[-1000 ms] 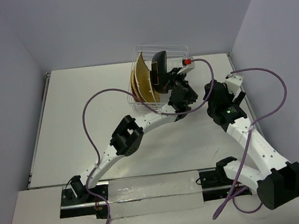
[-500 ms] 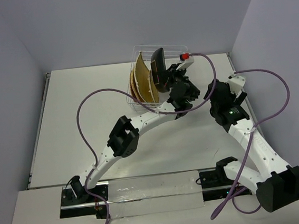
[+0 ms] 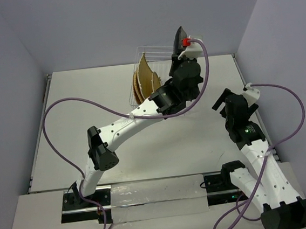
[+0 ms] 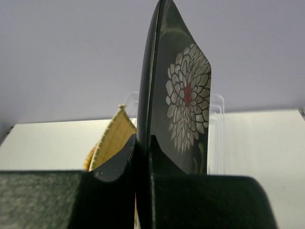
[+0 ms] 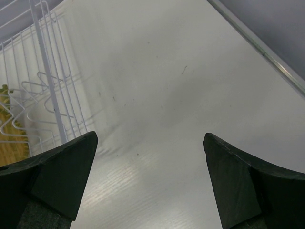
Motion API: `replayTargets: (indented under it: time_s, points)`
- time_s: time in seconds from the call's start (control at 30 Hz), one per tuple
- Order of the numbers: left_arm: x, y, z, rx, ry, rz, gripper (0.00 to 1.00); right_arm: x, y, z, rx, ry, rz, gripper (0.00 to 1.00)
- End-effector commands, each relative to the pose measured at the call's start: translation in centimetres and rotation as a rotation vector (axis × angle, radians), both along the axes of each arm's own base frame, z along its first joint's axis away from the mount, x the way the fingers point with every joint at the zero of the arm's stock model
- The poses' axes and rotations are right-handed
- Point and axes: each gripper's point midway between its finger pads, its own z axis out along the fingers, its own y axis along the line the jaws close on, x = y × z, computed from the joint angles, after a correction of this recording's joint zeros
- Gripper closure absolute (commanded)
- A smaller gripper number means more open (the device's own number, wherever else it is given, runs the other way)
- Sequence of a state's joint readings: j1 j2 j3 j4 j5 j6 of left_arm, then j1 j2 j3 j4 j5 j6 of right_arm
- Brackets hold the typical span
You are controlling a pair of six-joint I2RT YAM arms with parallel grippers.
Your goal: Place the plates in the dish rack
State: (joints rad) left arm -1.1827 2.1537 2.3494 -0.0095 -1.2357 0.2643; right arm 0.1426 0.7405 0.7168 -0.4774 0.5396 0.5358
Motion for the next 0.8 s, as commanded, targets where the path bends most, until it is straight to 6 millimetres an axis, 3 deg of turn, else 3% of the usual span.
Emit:
replayTargets:
  time_s: [0.0,0.1,0.13,0.3,0.37,0.53,0.77]
  points:
    - [0.2,0.9,2.0,-0.133,0.068,-0.197,1.0,-1.4,-0.5,-0.2,0.011,-0.022,-0.018,0.0]
    - [-0.1,3.4,1.8,-0.105,0.12,-0.237,1.0,-1.8,-0.2,-0.8,0.019,-0.011,0.001,0.0]
    - [-0.4,3.3,1.7,-0.118,0.143,-0.275,1.0,-1.8,-0.1,-1.0,0.024,-0.008,0.01,0.0]
    - [-0.2,5.9,-2.0,-0.064,0.272,-0.221,1.0,-1.9,0.0,-1.7,0.026,0.008,0.017,0.0]
    - [0.2,6.3,-3.9,-0.053,0.338,-0.219,1.0,-1.9,0.0,-1.9,0.022,0.016,0.018,0.0]
    - [1.8,6.9,-6.3,-0.037,0.385,-0.168,1.0,-1.8,-0.4,-2.2,0.007,0.035,-0.004,0.0]
    - [4.1,6.7,-7.4,-0.019,0.376,-0.125,1.0,-1.6,-0.7,-3.0,-0.007,0.073,-0.02,0.0]
